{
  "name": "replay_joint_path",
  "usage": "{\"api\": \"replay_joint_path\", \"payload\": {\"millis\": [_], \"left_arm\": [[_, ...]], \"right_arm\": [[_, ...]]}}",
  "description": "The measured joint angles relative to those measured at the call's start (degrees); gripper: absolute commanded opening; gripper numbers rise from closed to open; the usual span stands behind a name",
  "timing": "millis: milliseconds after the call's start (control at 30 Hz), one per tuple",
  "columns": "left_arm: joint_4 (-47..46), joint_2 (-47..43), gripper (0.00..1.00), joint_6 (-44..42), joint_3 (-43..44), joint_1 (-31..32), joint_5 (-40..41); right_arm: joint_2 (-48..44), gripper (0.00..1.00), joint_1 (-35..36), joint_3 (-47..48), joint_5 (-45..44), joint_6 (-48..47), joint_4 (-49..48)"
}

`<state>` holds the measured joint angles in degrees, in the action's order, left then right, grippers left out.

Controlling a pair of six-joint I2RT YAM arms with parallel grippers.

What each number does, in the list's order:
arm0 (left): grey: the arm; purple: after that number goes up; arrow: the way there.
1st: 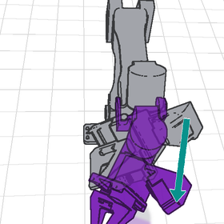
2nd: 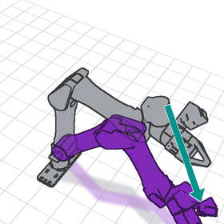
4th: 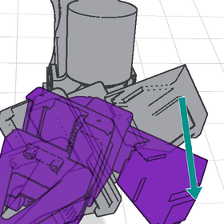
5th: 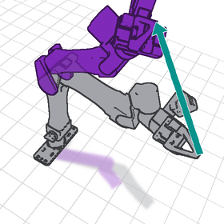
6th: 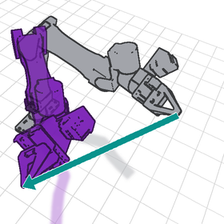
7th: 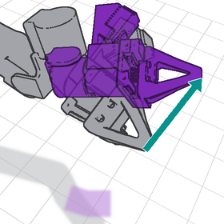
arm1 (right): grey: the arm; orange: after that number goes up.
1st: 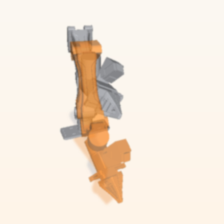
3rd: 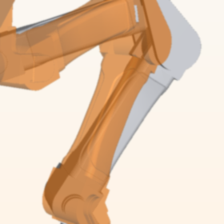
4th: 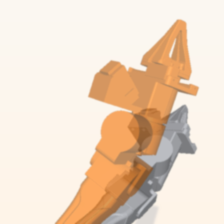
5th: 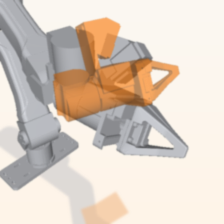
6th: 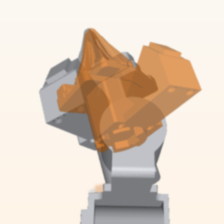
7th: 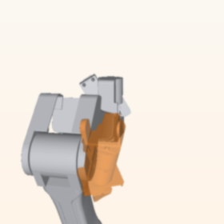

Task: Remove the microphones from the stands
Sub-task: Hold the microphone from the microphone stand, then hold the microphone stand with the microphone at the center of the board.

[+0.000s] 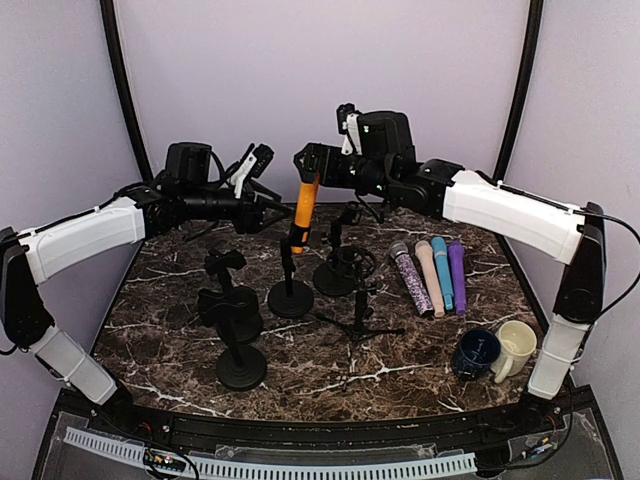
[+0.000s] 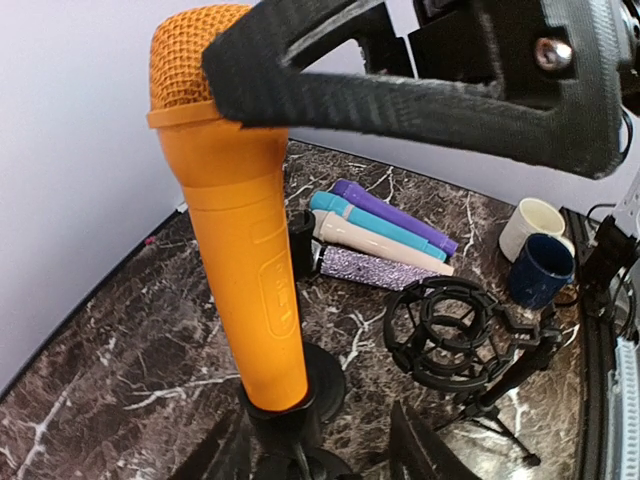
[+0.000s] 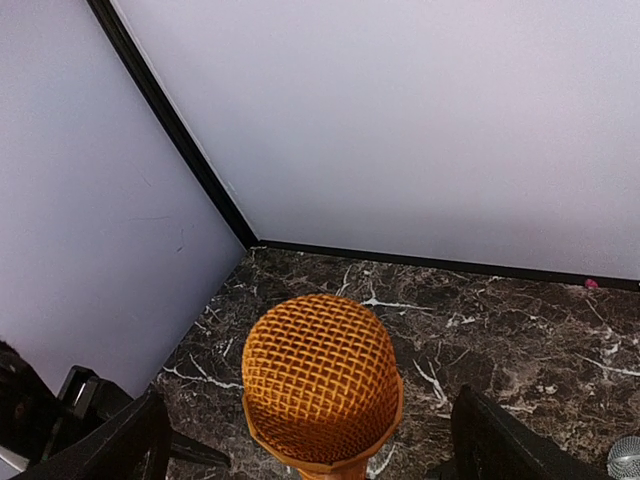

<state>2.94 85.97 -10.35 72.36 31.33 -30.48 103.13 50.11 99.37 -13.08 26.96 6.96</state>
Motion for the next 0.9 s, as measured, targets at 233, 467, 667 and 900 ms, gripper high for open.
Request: {"api": "replay_joint_path", "payload": {"millis": [233, 467, 667, 900], "left_arm": [[0.61, 0.28, 0.62, 0.17, 0.28, 0.0, -0.15], [3.69, 3.72, 0.59, -1.46, 3.48, 0.0, -0.42], [8.11, 6.49, 0.56, -3.82, 4.37, 0.0, -0.28], [11.34, 8.24, 0.59, -5.57, 4.63, 0.0, -0.11]], "right_arm": [[0.68, 0.97, -0.02, 0.26, -0.17, -0.35, 2.05], [5.44, 0.78, -0.52, 4.61, -0.2, -1.29, 4.31], [7.23, 0.56, -0.81, 6.97, 0.02, -1.51, 5.92], [7.28, 0.36, -0.83, 7.78, 0.9, -1.7, 6.43]]}}
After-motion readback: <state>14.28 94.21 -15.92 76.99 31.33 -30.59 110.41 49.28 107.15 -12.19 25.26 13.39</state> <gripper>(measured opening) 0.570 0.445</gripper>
